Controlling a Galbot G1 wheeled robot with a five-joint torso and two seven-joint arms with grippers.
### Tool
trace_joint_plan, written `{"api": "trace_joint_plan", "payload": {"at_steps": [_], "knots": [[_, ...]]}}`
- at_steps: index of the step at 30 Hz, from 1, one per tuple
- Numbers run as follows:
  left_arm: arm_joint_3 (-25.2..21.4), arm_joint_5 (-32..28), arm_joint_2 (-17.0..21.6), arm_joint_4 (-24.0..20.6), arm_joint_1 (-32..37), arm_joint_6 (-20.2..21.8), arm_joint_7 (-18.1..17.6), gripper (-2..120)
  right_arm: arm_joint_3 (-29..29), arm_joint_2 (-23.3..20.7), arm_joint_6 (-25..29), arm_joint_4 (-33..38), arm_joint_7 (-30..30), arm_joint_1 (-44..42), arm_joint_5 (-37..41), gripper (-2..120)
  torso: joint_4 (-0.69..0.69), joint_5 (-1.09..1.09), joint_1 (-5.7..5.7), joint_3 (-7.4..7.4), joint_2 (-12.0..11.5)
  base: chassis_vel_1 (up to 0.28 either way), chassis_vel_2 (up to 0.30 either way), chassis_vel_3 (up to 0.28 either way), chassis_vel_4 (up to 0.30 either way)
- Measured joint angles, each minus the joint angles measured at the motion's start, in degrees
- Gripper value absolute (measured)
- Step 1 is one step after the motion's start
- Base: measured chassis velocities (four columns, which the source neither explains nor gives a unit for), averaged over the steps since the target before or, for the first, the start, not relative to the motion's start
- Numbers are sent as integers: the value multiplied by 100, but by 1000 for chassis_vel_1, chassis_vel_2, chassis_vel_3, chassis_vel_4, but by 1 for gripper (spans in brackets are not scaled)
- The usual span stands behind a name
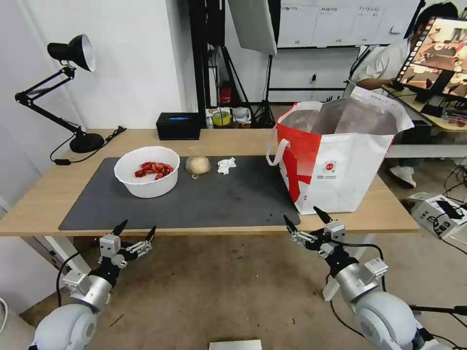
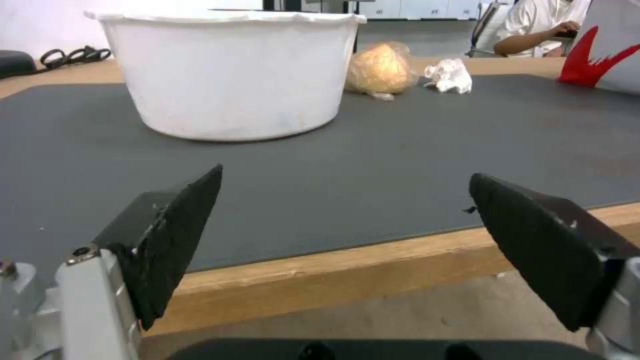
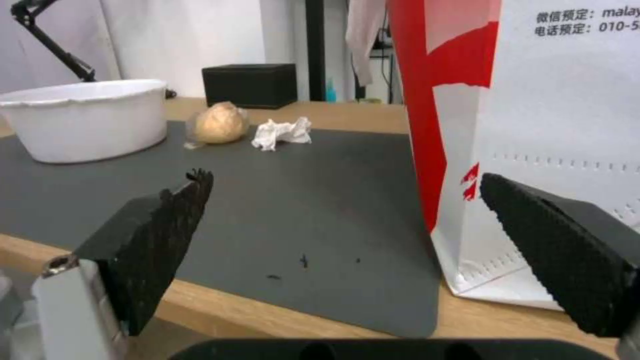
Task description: Pick up the trash from the table and place it into the takeout bag.
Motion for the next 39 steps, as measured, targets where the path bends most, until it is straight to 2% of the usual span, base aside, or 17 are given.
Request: {"api": "trace_joint_plan", "payload": {"at_steps": [14, 21, 24, 25, 28, 29, 31, 33, 34, 36, 39], "knots": [[29, -125, 31, 24, -38, 7, 38, 100, -160, 21, -31, -166, -50, 169, -3, 100, 0, 0, 0, 0, 0, 0, 0, 0, 0], [30, -139, 48, -31, -44, 15, 51, 100, -608, 89, -175, -423, -8, 644, 14, 100, 0, 0, 0, 0, 0, 0, 0, 0, 0], [17, -146, 55, -103, -41, 30, 48, 100, -1134, 73, -385, -597, 54, 1196, 52, 100, 0, 1, 0, 0, 0, 0, 0, 0, 0], [17, -146, 55, -103, -41, 30, 48, 100, -1134, 73, -385, -597, 54, 1196, 52, 100, 0, 1, 0, 0, 0, 0, 0, 0, 0], [-10, -147, 46, -173, -31, 35, 43, 100, -1765, 55, -615, -789, 144, 2006, 98, 100, 0, 0, 0, 1, 0, 0, 0, 0, 0], [-10, -147, 46, -173, -31, 35, 43, 100, -1765, 55, -615, -789, 144, 2006, 98, 100, 0, 0, 0, 1, 0, 0, 0, 0, 0], [-35, -147, 38, -208, -22, 38, 36, 100, -2150, 65, -796, -904, 234, 2527, 174, 100, 1, 0, 1, 1, 0, 0, 0, 0, 0], [-72, -147, 25, -250, 6, 40, 33, 100, -2636, 115, -1054, -1078, 368, 3135, 266, 100, 1, 0, 1, 1, -1, 0, 0, 0, 0], [-72, -147, 25, -250, 6, 40, 33, 100, -2636, 115, -1054, -1078, 368, 3135, 266, 100, 1, 0, 1, 1, -1, 0, 0, 0, 0], [-123, -147, 7, -272, 34, 40, 30, 100, -3062, 214, -1315, -1296, 523, 3699, 379, 100, 1, -2, 1, 1, 0, 0, 0, 0, 0], [-169, -147, -14, -276, 48, 40, 29, 100, -3345, 365, -1585, -1528, 674, 4141, 514, 100, 0, 0, 1, 1, 0, 0, 0, 0, 0]]}}
